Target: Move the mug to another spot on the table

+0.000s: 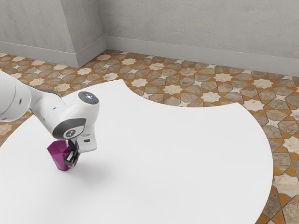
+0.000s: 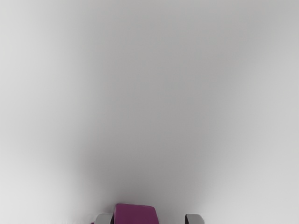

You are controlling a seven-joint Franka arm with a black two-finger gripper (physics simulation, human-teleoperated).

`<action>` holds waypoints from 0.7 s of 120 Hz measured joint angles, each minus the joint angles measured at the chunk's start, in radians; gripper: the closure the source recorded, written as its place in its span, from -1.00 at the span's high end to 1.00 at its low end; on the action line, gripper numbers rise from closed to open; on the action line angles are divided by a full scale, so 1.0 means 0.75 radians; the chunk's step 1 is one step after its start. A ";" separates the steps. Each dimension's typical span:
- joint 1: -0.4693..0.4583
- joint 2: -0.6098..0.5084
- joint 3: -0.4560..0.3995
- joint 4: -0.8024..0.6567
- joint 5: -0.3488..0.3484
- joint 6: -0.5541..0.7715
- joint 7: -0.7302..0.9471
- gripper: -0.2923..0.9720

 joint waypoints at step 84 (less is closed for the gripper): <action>-0.026 0.003 -0.003 0.093 0.065 -0.083 -0.024 -0.54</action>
